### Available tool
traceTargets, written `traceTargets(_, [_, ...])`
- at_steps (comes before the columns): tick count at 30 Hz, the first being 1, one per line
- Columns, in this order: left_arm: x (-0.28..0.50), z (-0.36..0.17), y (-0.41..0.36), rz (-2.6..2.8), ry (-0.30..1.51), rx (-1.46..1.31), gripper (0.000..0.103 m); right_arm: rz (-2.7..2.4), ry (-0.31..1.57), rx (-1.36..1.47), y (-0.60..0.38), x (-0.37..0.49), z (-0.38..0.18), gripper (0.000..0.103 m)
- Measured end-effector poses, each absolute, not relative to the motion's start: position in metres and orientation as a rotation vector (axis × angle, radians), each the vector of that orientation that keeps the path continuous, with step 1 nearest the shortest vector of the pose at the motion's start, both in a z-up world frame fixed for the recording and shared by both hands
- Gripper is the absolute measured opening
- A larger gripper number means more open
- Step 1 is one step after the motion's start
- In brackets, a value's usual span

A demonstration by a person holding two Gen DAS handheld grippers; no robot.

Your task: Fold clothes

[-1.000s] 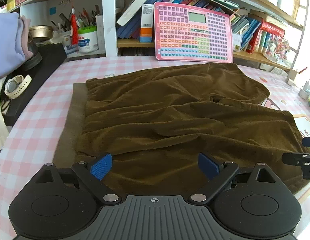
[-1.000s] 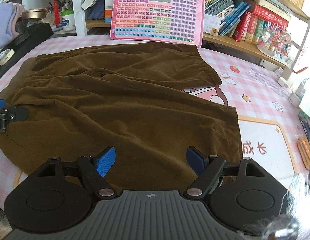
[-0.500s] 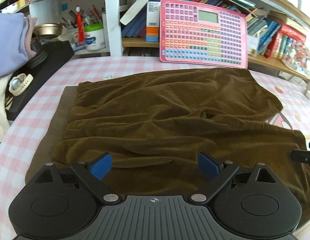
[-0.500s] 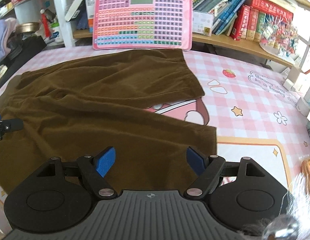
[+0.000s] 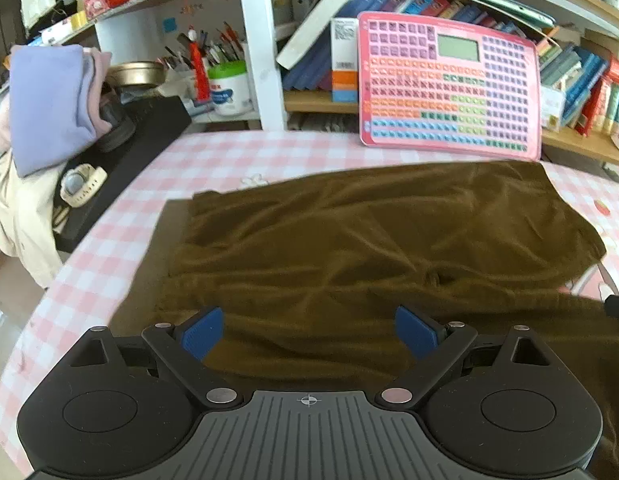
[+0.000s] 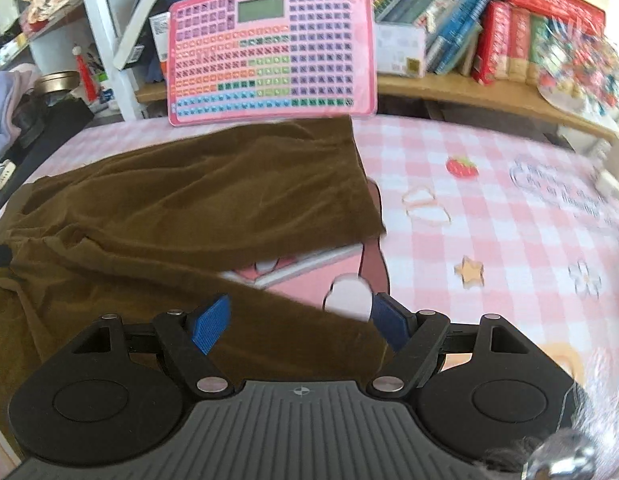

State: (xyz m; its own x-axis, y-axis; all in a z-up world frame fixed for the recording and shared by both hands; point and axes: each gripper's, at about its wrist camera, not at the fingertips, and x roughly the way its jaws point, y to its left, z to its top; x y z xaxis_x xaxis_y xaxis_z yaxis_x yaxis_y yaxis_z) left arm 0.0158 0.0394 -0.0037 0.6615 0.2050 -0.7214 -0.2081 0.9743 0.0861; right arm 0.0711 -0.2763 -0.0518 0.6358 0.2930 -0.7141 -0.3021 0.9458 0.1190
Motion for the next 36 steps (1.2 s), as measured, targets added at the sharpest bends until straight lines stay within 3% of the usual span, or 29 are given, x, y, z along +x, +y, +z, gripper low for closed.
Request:
traceTargets(12, [0.052, 0.014, 0.081, 0.263, 0.786, -0.006, 0.095, 0.541, 0.66, -0.127, -0.275, 0.15, -0.016, 0.077])
traceTargets(16, [0.071, 0.016, 0.092, 0.276, 0.765, 0.037, 0.1, 0.626, 0.625, -0.163, -0.268, 0.186, -0.004, 0.077])
traceTargets(32, [0.13, -0.004, 0.134, 0.196, 0.806, 0.062, 0.099, 0.571, 0.731, -0.15, -0.275, 0.296, -0.033, 0.077])
traceTargets(36, [0.135, -0.01, 0.135, 0.147, 0.805, 0.079, 0.092, 0.583, 0.757, -0.152, -0.27, 0.303, -0.044, 0.077])
